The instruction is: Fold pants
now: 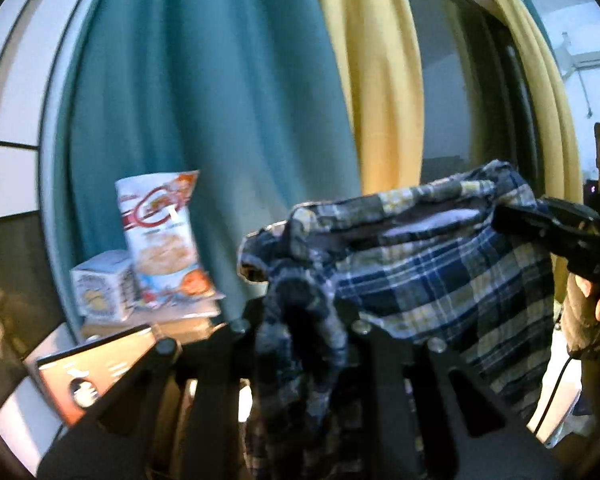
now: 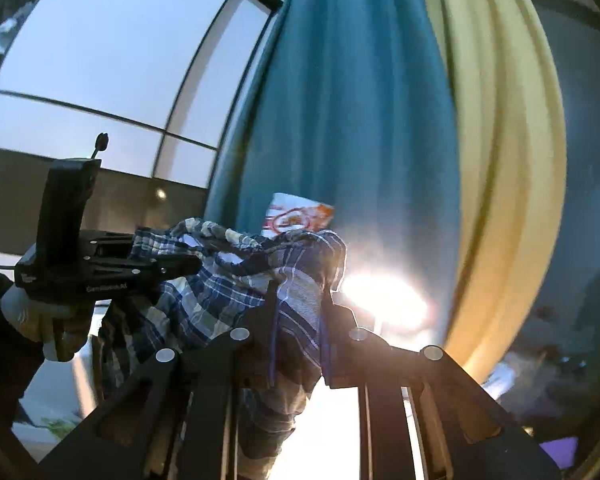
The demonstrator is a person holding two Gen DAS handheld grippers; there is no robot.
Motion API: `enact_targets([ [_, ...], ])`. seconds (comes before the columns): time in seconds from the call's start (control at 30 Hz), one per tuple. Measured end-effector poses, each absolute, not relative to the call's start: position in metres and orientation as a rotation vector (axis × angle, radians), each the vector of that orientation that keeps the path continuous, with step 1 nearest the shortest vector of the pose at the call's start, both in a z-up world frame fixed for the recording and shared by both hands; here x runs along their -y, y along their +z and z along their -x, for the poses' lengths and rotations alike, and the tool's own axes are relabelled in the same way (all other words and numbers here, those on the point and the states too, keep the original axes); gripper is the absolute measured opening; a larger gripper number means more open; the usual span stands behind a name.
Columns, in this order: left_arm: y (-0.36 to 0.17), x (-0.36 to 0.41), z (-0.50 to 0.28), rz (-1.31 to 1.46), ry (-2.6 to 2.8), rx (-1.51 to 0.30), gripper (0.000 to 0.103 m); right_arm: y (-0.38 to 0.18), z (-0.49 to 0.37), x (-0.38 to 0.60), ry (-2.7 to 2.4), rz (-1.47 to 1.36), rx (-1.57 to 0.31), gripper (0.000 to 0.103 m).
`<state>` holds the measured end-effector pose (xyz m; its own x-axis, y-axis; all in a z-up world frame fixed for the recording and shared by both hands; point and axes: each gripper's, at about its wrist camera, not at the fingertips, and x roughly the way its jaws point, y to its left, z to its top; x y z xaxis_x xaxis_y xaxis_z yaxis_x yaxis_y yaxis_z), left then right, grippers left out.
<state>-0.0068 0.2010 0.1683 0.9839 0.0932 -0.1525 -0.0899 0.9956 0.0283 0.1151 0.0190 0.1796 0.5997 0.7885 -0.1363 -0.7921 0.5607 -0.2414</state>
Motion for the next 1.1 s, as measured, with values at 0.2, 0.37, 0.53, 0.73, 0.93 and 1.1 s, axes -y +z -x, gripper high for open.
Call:
enact_targets([
  [0.2,0.137,-0.225,0.017,0.004,0.136,-0.230,0.017,0.150,-0.123,-0.046,0.986,0.218,-0.135,0.017],
  [0.37,0.091,-0.260,-0.015,0.084,0.131,-0.343,0.017,0.105,-0.152,-0.082,0.951,0.226,-0.266,0.017],
  [0.53,0.027,-0.295,-0.065,0.191,0.089,-0.502,0.018,0.046,-0.202,-0.108,0.905,0.230,-0.437,0.017],
  [0.73,-0.031,-0.311,-0.111,0.241,0.052,-0.665,0.021,-0.023,-0.250,-0.114,0.839,0.237,-0.616,0.017],
  [0.93,-0.060,-0.326,-0.134,0.272,0.042,-0.757,0.029,-0.067,-0.278,-0.123,0.819,0.226,-0.743,0.018],
  [1.1,-0.058,-0.341,-0.130,0.301,0.060,-0.764,0.049,-0.086,-0.290,-0.127,0.802,0.224,-0.813,0.018],
])
